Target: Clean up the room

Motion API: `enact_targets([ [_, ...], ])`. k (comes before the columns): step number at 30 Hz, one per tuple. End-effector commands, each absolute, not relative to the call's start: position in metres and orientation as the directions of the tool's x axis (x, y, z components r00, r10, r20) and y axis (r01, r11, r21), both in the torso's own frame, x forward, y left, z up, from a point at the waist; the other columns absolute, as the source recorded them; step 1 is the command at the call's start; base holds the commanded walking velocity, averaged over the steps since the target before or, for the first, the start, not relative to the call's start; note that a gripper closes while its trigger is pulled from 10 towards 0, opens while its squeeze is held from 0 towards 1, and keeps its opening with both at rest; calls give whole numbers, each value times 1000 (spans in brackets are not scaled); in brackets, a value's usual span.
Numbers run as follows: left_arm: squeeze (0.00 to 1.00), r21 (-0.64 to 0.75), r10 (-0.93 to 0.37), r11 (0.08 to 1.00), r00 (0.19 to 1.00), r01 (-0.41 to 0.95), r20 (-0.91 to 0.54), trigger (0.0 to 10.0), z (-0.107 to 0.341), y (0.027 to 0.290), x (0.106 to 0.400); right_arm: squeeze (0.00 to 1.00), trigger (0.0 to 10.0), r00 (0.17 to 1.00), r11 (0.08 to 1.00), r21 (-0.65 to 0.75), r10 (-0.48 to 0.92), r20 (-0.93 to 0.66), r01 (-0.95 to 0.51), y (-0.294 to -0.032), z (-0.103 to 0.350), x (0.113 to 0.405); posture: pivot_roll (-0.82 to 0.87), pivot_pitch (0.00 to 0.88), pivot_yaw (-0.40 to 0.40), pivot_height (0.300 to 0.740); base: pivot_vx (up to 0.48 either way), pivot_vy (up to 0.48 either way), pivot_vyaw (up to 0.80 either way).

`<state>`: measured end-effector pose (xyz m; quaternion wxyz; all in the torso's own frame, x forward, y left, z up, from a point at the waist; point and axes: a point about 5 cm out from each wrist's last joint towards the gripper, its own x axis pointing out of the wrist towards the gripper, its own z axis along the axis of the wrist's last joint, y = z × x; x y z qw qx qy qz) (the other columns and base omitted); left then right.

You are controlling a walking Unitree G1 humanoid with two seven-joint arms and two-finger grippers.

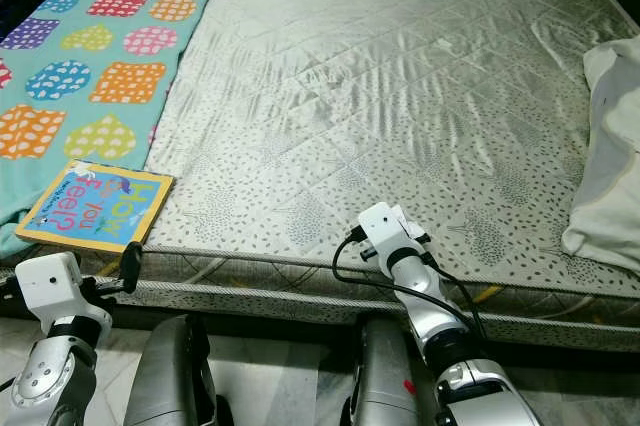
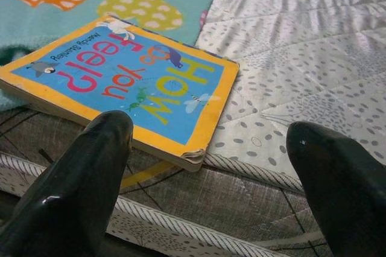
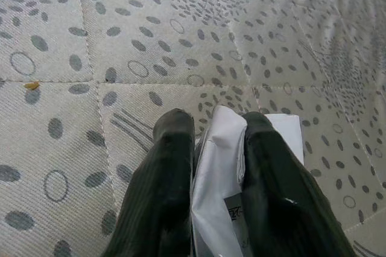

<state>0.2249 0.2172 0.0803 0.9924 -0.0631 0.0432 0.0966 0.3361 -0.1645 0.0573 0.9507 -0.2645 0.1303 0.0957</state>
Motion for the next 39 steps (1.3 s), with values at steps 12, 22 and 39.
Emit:
enact_targets([
  [12,0,-103,193,973,974,-206,-117,10000,75,219,224,0,0,943,873,-409,148,-298,-266,-162,56,336,-16,121,-37,530,0,0,0],
  [22,0,-104,191,973,974,-204,-120,10000,74,219,226,0,0,944,942,-226,183,-274,-248,-159,61,335,-20,117,-38,530,0,0,0],
  [39,0,-96,191,974,974,-203,-119,10000,71,221,230,0,10000,979,977,74,204,-20,-202,-148,108,314,-41,65,-13,530,0,0,0],
])
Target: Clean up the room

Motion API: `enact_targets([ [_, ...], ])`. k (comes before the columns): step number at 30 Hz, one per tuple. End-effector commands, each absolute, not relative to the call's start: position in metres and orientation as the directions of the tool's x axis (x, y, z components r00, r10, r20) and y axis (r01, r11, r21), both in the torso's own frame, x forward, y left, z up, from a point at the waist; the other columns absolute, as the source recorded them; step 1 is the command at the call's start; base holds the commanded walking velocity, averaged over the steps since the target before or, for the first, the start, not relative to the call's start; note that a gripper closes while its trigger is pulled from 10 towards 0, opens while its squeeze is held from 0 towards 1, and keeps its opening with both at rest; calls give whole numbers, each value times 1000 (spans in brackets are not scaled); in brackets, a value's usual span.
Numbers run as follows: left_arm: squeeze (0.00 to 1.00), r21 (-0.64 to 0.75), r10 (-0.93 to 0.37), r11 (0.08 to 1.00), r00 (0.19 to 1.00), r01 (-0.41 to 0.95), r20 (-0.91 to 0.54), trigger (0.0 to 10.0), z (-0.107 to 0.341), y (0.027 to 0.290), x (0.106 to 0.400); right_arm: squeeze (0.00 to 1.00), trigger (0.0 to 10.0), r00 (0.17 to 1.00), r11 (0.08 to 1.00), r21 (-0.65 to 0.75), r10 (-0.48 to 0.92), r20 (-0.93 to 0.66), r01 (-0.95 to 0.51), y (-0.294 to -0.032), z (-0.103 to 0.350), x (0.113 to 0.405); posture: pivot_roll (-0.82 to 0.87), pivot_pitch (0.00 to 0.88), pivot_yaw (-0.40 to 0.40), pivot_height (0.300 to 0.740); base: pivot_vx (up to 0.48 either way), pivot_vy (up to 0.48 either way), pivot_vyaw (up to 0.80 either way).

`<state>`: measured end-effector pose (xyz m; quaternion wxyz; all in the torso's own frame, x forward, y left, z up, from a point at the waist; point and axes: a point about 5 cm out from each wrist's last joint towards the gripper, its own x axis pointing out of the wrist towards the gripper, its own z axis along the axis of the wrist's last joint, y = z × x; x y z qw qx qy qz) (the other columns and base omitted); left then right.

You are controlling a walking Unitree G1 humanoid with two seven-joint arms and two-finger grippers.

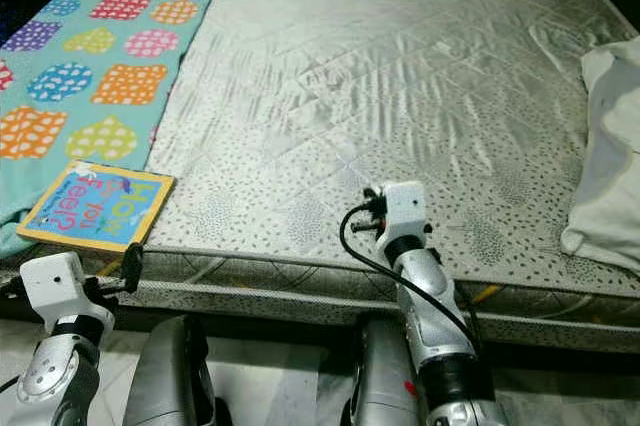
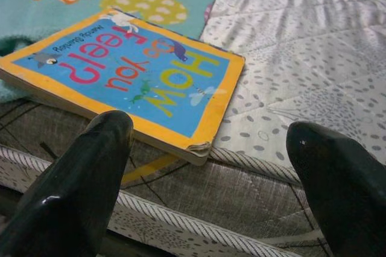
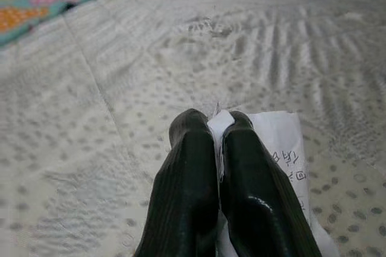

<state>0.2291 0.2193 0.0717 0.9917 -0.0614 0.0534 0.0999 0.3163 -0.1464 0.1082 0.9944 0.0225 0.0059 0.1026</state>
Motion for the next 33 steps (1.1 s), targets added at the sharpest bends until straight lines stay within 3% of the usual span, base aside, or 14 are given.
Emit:
enact_targets([
  [1,0,-96,189,975,975,-201,-118,10000,71,221,231,0,10000,977,975,73,212,-24,-209,-145,107,313,-40,64,-12,530,0,0,0],
  [14,0,-87,194,975,975,-203,-108,10000,71,224,234,0,10000,971,958,159,240,6,-238,-132,123,308,-36,68,-9,530,0,0,0],
  [33,0,-95,191,975,975,-202,-109,10000,70,222,233,0,10000,973,959,168,231,10,-229,-136,124,305,-38,67,-12,550,0,0,0],
])
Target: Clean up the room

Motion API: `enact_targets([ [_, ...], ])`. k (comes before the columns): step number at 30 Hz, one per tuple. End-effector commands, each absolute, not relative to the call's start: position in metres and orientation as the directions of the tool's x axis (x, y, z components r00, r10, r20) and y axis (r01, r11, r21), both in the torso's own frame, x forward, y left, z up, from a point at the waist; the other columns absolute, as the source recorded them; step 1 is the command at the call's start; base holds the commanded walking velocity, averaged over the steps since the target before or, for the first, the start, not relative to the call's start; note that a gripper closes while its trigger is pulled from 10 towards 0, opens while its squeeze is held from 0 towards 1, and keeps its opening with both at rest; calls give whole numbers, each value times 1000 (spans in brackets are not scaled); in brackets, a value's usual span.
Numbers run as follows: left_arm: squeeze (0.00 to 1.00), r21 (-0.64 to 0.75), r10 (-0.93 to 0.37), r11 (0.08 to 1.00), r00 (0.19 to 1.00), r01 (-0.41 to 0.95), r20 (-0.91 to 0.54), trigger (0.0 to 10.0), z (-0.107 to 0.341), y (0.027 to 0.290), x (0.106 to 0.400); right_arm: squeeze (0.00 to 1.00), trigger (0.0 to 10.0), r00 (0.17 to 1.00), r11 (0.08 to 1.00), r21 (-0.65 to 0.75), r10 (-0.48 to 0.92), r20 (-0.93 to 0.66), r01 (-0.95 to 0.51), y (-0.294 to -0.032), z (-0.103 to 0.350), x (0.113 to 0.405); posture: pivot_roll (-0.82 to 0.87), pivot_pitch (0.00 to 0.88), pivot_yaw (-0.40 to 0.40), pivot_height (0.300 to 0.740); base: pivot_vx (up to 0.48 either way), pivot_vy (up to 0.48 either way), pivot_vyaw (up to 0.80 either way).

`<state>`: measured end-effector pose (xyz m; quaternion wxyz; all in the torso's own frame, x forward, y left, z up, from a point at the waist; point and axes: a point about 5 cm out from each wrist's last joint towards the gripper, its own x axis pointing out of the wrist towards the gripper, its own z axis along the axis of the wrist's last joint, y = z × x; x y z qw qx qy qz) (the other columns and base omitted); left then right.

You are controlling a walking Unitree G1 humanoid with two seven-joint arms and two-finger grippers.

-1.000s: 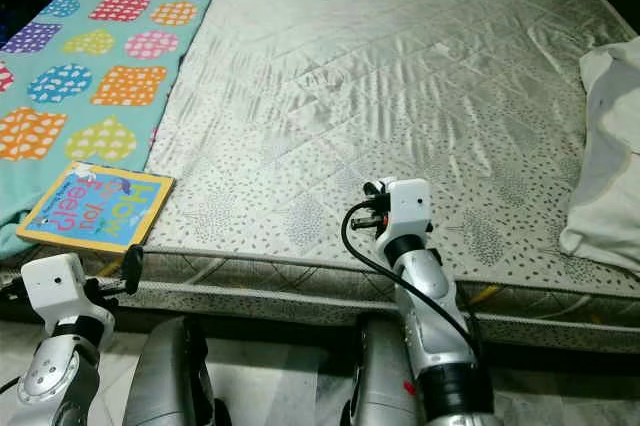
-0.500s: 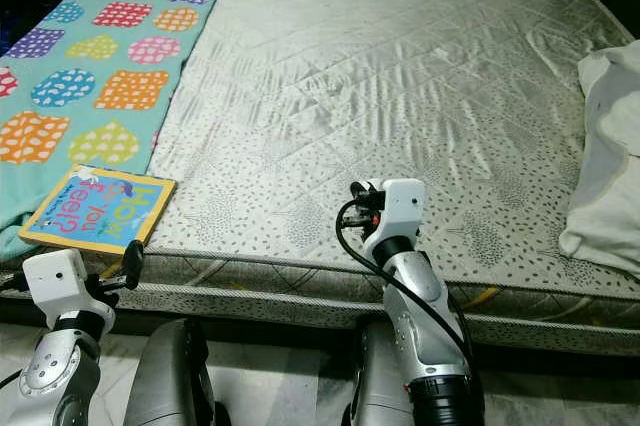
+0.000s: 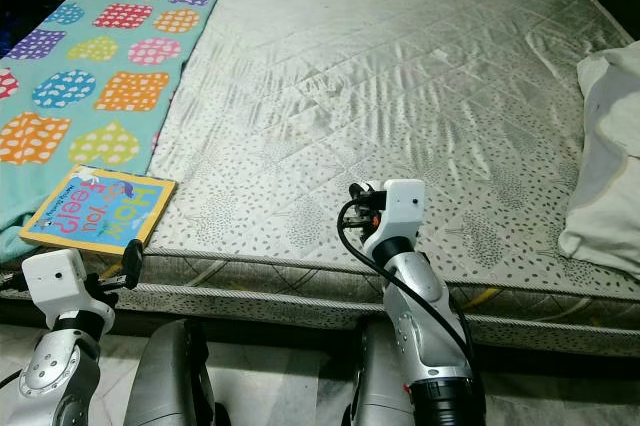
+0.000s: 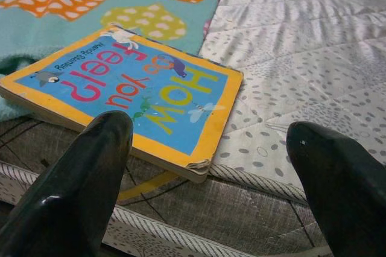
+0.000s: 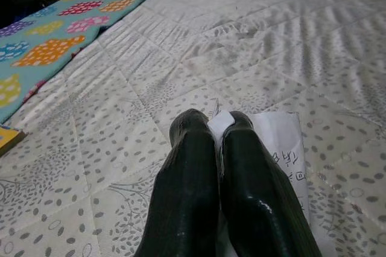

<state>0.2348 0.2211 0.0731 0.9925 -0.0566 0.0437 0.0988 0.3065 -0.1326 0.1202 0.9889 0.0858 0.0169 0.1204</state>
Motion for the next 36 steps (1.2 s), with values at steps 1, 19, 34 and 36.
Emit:
enact_targets([
  [1,0,-95,191,975,976,-201,-109,10000,70,222,233,0,10000,973,960,164,229,19,-229,-137,125,306,-38,67,-12,550,0,0,0],
  [19,0,-95,191,975,975,-201,-110,10000,69,222,233,0,10000,978,968,139,205,43,-209,-143,130,311,-35,63,-13,690,0,0,0],
  [34,0,-92,189,976,976,-200,-110,10000,69,223,234,0,10000,984,976,129,171,52,-176,-149,132,313,-34,67,-6,740,0,0,0],
  [36,0,-90,189,976,976,-199,-106,10000,70,224,235,0,10000,985,977,125,167,52,-172,-150,132,314,-34,66,-6,740,0,0,0],
])
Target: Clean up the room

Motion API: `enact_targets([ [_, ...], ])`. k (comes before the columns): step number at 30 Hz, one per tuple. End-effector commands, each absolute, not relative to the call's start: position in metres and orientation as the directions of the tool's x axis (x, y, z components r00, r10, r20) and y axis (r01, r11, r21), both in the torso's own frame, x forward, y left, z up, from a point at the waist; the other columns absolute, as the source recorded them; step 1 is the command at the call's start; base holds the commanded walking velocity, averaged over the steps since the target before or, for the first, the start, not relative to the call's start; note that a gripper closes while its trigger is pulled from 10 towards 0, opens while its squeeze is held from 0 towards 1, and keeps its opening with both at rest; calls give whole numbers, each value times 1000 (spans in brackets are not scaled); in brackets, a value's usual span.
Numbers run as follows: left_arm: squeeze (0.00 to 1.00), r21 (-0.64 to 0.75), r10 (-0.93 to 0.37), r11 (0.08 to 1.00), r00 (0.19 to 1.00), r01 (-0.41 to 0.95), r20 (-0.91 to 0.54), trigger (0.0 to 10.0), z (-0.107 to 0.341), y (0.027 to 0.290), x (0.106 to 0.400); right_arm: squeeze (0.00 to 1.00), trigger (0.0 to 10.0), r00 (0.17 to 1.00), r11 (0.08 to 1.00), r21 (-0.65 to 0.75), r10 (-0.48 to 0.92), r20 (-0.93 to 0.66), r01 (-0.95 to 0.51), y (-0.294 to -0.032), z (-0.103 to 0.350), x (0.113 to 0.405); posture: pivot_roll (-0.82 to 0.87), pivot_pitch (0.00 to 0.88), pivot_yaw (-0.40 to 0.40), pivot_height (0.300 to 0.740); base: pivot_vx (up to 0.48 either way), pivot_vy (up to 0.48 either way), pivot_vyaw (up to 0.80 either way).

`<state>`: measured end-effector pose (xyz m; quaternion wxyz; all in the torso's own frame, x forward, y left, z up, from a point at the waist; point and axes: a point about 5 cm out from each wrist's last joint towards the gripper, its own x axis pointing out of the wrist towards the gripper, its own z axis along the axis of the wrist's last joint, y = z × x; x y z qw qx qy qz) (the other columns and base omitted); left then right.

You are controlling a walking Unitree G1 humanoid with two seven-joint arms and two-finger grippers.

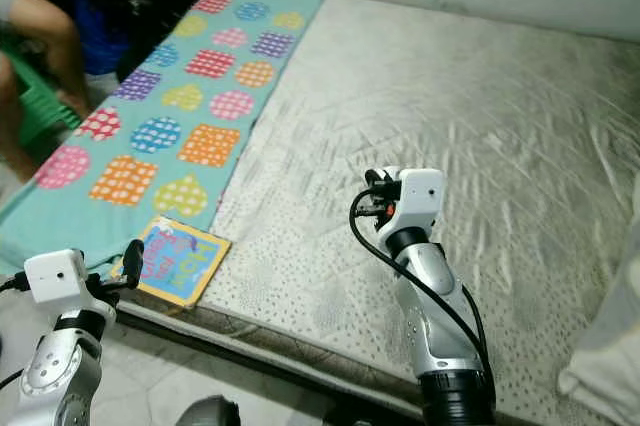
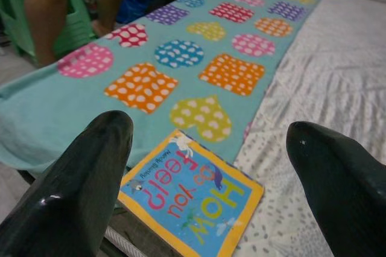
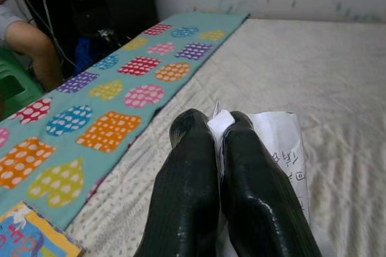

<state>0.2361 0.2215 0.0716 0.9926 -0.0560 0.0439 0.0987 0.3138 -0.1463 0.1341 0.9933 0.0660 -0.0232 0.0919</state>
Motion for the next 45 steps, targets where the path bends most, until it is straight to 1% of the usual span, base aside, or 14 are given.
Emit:
enact_targets([
  [1,0,-88,189,976,976,-198,-104,10000,70,224,235,0,10000,985,978,124,165,52,-170,-150,132,314,-34,66,-6,740,0,0,0],
  [11,0,-73,189,978,978,-196,-89,10000,72,224,238,0,10000,986,979,122,156,54,-162,-151,132,316,-33,57,-6,740,0,0,0],
  [15,0,-83,198,975,976,-206,-92,10000,72,225,239,0,10000,993,983,143,115,32,-118,-154,129,317,-33,53,-7,740,0,0,0],
  [19,0,-104,201,972,975,-210,-97,10000,71,226,241,0,10000,993,982,148,115,27,-117,-154,128,319,-35,51,-7,740,0,0,-753],
  [27,0,-103,192,974,977,-201,-92,10000,72,224,242,0,10000,993,983,142,117,28,-120,-153,127,319,-36,49,-9,740,0,0,-800],
  [37,0,-102,189,975,977,-198,-94,10000,72,224,243,0,10000,993,982,141,121,18,-122,-152,125,319,-35,48,-10,740,0,0,-43],
  [45,0,-100,185,976,978,-194,-98,10000,71,224,243,0,10000,992,982,138,124,13,-125,-152,123,319,-34,44,-9,740,0,34,-766],
])
